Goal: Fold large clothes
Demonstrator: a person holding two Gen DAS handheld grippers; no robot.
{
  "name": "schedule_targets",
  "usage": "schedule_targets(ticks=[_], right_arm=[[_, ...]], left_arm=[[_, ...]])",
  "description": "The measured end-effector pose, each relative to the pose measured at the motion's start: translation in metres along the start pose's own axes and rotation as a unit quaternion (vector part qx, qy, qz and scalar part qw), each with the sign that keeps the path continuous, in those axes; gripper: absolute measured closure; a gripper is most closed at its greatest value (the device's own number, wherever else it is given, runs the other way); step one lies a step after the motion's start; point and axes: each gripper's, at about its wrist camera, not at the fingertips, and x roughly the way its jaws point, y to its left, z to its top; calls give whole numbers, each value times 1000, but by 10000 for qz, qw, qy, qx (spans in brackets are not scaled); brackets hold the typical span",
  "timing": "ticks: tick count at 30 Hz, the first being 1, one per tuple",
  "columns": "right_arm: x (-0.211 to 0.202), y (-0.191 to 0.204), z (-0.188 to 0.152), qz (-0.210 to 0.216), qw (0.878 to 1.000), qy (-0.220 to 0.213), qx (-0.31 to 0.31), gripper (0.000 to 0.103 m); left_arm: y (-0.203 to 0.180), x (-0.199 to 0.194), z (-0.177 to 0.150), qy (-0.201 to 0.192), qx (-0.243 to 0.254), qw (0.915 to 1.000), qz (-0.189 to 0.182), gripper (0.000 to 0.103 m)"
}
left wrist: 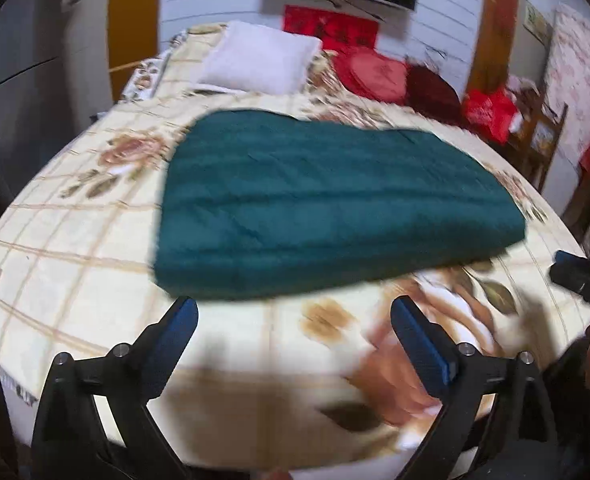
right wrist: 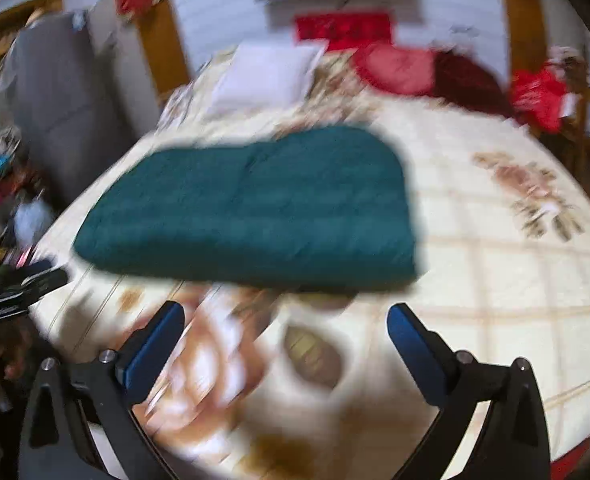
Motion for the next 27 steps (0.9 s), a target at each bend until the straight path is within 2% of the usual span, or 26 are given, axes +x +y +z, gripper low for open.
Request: schedule_targets(ticks=[2, 6, 9, 11, 13, 20, 23, 27], right_arm=[[-10, 17, -7, -301, 9992, -122, -246, 0], [-36, 47, -16, -716, 9951, -320, -606, 0], [-45, 56, -16, -586, 9957, -203, -681, 0], [-52, 58, -17, -456, 9972, -140, -581, 0], [-57, 58, -19, -402, 9981, -126, -455, 0], [-62, 55, -23, -517, 9986, -8, -98, 0], [-57, 53, -26, -318, 9992, 222, 106, 0], [-65, 56, -30, -400, 9990, 152, 148, 0]], left_arm=[[-24, -6, -11, -19, 219, 9997, 88, 38], [-59, -26, -24, -302, 728, 9965, 295, 38], [-72, -42, -27, -666, 943, 9914, 621, 38], [-67, -50, -25, -725, 770, 9929, 539, 38], [-59, -52, -20, -565, 499, 9964, 388, 38], [-52, -63, -17, -320, 130, 9991, 235, 38], [-53, -66, -15, -179, 32, 9991, 388, 38], [-57, -70, -14, -153, -16, 9985, 519, 38]])
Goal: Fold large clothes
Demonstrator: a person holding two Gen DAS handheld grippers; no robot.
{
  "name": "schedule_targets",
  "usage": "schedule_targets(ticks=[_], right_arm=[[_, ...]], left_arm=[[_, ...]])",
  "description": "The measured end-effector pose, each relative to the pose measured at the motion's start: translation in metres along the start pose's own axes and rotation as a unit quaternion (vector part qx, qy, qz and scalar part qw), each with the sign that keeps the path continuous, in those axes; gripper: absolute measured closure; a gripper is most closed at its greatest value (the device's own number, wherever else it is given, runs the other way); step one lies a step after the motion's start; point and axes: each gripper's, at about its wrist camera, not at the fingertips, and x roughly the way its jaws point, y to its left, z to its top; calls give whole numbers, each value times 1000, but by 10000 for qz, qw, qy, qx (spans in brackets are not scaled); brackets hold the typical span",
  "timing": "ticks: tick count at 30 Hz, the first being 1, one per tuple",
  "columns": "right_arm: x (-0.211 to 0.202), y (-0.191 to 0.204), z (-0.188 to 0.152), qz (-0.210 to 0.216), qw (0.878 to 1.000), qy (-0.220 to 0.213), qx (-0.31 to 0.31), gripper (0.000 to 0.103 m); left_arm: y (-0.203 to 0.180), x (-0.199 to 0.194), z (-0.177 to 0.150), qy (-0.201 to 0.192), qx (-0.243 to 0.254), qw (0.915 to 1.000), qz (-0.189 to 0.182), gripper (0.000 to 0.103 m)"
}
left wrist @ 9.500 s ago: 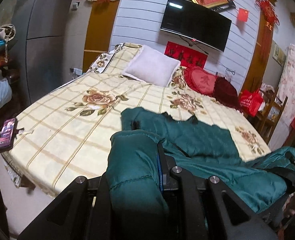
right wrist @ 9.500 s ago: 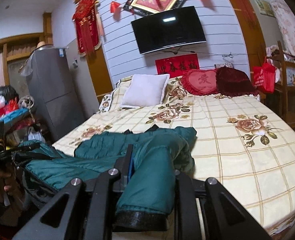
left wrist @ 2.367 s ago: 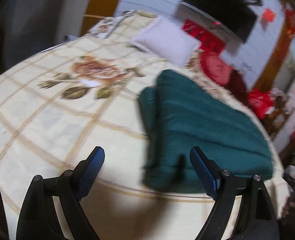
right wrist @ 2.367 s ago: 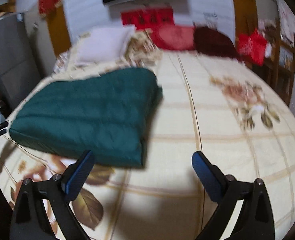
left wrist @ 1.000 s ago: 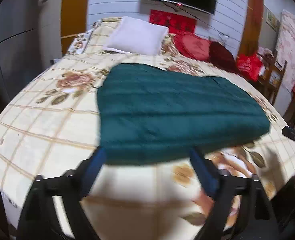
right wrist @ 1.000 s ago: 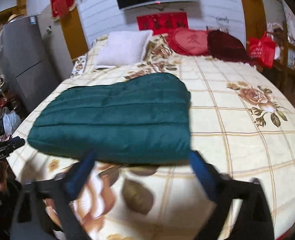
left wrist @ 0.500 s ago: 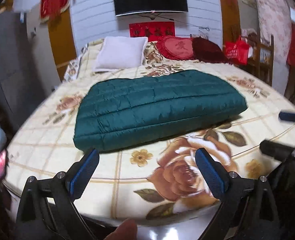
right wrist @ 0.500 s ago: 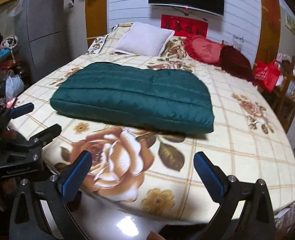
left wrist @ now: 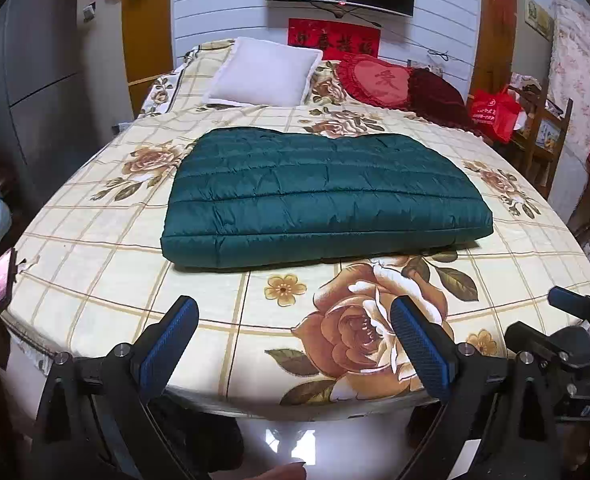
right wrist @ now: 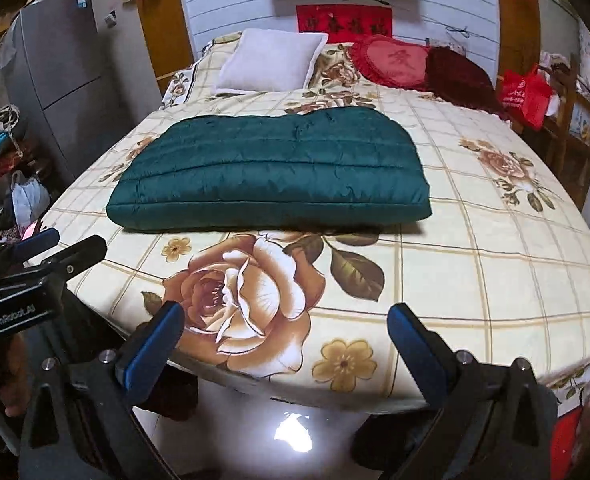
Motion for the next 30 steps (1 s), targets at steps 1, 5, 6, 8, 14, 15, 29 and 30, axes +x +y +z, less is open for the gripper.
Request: schedule_targets(ticks=[1, 5, 6, 8, 14, 15, 29, 30], right_arm=[[-4, 1, 0, -49, 10000, -36, -28, 0], [-18, 1, 2, -136, 9998, -173, -3, 0], [-21, 1, 2, -149, 9997, -171, 19, 0], [-23, 1, 4, -158, 9997, -175, 39, 0], [-29, 5, 4, -78, 9997, -234, -15, 0], [-30, 6, 4, -75, 9997, -246, -29, 0], [-34, 12, 5, -33, 9995, -305, -90, 0], [-34, 12, 5, -34, 9995, -303, -94, 0]], left_arm=[[-2, -1, 0, 2, 18, 10000, 7, 38], [-8, -6, 0, -15, 102, 9999, 5, 38], [-9, -7, 0, -6, 104, 9999, -5, 38], [-11, -11, 1, -20, 113, 9999, -22, 38], [-16, -16, 2, -91, 168, 9998, 22, 38], [-16, -16, 2, -86, 164, 9998, 20, 38], [-16, -17, 2, -77, 140, 9999, 24, 38], [-16, -18, 2, -74, 139, 9999, 24, 38]])
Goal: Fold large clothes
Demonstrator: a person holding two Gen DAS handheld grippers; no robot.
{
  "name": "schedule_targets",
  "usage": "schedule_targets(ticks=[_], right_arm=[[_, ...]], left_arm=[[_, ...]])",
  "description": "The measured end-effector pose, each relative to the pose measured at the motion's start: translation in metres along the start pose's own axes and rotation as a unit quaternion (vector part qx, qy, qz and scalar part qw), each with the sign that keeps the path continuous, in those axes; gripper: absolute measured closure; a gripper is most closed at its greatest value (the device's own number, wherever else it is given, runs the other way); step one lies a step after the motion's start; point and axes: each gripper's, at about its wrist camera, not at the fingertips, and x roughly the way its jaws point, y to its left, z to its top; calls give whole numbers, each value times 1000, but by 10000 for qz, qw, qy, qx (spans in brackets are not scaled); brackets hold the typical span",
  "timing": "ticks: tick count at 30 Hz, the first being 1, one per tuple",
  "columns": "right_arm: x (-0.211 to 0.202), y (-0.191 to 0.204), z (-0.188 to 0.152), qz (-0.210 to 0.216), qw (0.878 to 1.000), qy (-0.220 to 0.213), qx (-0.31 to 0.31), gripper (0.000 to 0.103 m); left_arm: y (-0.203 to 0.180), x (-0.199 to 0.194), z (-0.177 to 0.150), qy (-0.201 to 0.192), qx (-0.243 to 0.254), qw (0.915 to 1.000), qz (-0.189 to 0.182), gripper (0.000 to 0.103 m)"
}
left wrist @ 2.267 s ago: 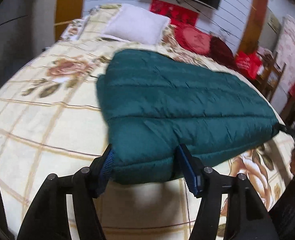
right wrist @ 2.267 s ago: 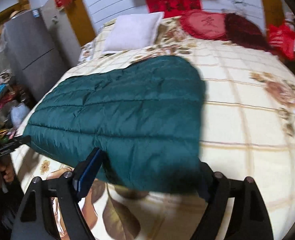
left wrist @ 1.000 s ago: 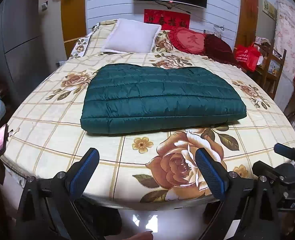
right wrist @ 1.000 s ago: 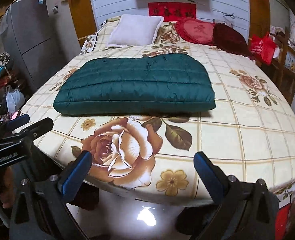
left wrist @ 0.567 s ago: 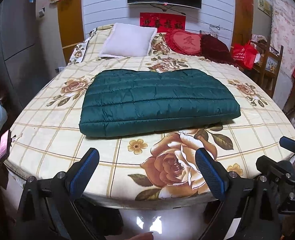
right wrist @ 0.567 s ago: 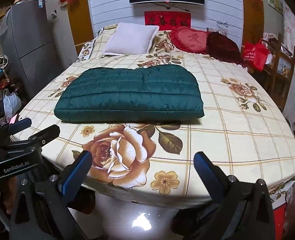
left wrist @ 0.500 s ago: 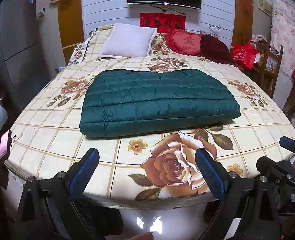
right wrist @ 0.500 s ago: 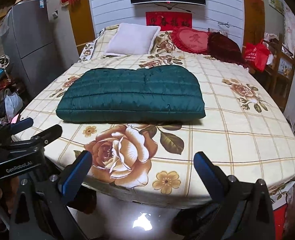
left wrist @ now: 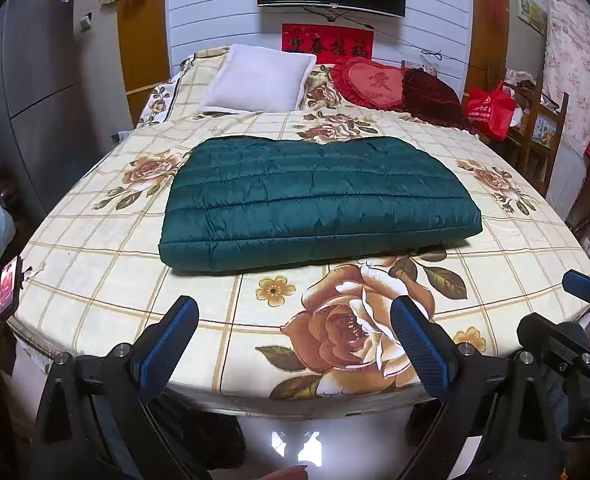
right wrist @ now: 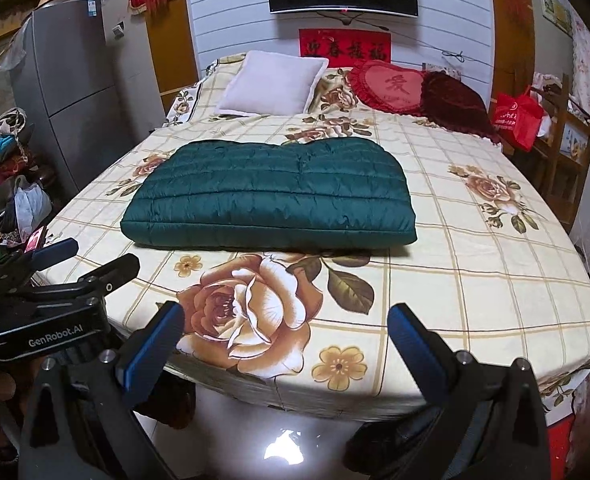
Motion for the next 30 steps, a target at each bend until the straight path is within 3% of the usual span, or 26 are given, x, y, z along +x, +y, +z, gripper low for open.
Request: schedule_targets(ticks=[30], right_arm=[[-2, 5, 0, 57, 10000, 1, -62, 0]], left_arm=[[3, 1, -2, 0, -21, 10000, -6, 38]])
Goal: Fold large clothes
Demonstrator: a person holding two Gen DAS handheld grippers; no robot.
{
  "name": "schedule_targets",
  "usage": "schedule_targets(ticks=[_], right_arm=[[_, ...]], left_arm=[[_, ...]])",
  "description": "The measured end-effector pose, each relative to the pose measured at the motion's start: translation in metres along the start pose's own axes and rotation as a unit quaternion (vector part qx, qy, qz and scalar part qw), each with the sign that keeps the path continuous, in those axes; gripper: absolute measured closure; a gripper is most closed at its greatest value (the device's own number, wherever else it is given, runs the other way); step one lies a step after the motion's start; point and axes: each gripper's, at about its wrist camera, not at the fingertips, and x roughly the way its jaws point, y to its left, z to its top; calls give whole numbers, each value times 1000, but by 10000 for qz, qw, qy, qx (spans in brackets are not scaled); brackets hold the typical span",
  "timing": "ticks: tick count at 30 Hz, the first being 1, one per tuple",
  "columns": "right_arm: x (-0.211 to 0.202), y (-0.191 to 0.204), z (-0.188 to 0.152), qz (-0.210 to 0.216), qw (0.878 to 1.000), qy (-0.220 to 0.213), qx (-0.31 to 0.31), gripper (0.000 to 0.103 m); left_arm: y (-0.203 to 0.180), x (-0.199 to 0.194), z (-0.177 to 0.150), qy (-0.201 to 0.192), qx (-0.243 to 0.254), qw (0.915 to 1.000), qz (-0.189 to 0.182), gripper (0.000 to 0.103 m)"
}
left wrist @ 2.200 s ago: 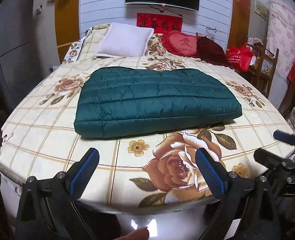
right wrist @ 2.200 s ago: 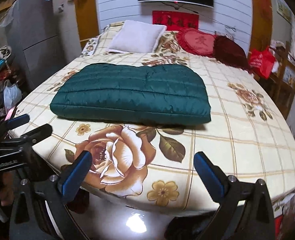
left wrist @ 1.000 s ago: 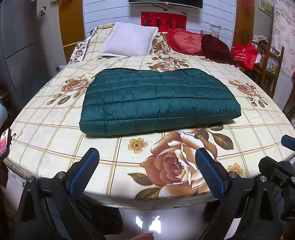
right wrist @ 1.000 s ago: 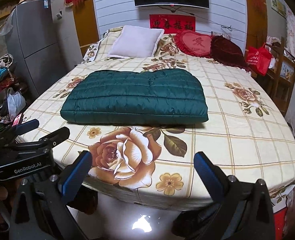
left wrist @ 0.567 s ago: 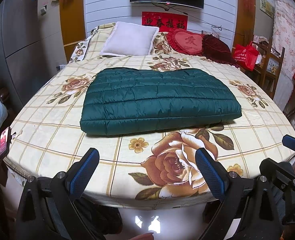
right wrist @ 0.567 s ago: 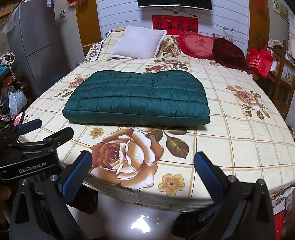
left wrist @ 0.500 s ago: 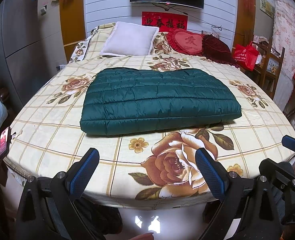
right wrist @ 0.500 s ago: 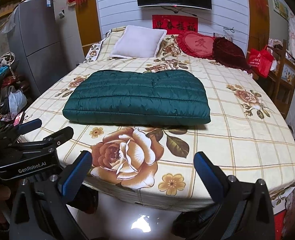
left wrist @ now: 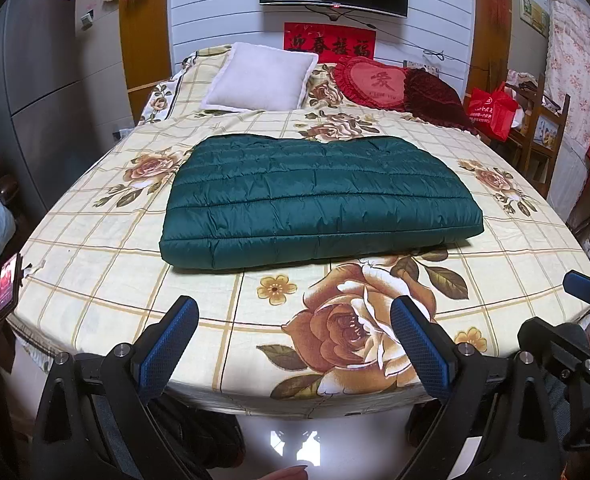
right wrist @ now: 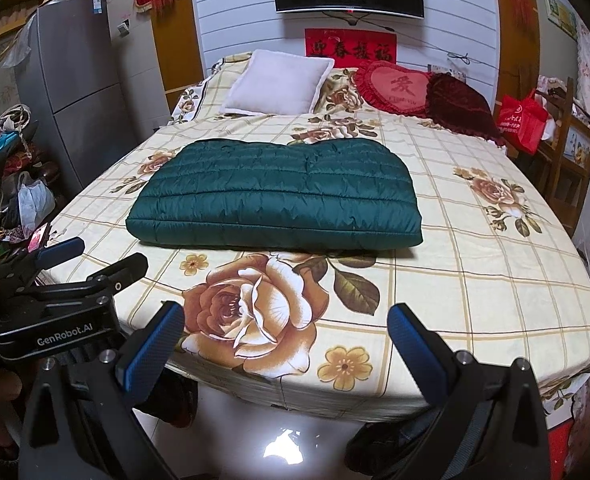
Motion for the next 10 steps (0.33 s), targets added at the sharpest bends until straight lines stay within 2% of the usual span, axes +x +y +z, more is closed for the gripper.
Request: schedule_targets(ticks=[10], right_arm=[[1, 0, 0, 7, 10000, 10, 2, 0]], left_arm=[[-3, -1, -4, -62, 2, 10000, 29, 38]])
